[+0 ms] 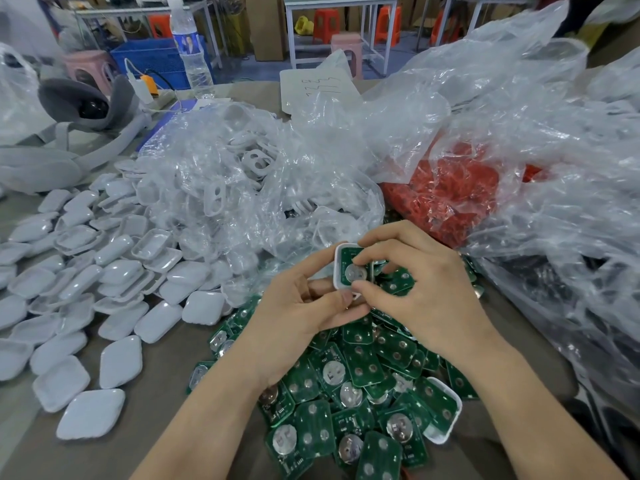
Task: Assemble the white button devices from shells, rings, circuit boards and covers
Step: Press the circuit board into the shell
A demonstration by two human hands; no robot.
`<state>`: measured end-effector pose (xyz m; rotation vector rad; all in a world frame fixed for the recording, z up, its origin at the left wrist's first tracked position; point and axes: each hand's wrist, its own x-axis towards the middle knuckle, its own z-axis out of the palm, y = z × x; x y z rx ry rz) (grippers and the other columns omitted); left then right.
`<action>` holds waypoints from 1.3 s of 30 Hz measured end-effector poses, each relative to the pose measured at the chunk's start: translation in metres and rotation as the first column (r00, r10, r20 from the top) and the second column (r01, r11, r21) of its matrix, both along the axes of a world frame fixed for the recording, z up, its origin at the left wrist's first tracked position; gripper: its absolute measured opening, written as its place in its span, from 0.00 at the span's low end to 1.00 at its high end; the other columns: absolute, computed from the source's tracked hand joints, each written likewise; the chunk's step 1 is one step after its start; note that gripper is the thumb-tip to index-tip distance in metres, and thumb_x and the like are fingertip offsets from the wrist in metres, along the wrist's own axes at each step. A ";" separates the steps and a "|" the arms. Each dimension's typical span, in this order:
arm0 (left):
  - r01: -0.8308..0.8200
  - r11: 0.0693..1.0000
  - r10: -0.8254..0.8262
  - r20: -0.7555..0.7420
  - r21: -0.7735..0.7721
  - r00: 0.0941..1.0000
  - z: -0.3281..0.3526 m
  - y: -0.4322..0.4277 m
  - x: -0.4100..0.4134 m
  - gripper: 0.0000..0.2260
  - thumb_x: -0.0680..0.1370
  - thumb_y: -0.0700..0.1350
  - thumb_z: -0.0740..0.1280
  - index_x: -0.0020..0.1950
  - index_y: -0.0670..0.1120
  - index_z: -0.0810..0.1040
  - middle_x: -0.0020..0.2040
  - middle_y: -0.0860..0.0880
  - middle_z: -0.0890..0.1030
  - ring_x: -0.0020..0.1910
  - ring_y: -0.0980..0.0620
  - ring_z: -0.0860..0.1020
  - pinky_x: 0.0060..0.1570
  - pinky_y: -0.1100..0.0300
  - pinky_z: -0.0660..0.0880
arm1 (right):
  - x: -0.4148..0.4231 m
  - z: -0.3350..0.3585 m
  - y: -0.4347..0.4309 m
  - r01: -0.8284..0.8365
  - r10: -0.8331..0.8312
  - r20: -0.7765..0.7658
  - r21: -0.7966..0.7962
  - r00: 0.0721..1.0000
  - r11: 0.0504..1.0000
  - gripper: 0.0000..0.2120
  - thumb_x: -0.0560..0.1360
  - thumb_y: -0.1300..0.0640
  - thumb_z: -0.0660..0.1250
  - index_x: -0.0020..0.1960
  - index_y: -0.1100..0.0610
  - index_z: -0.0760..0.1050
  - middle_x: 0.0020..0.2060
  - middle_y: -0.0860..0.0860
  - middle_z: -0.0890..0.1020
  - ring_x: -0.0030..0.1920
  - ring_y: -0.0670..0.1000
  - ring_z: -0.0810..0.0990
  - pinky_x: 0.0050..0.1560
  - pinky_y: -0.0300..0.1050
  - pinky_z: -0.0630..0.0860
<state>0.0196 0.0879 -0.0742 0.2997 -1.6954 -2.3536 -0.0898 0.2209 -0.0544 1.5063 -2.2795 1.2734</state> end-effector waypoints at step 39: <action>0.001 1.000 -0.001 0.009 0.004 1.000 -0.001 -0.001 0.000 0.23 0.70 0.36 0.68 0.64 0.49 0.75 0.49 0.43 0.86 0.50 0.50 0.84 0.49 0.61 0.80 | -0.003 0.004 0.003 -0.042 0.037 0.118 0.046 0.992 0.998 0.07 0.69 0.58 0.76 0.47 0.55 0.83 0.47 0.45 0.80 0.49 0.41 0.76 0.52 0.38 0.73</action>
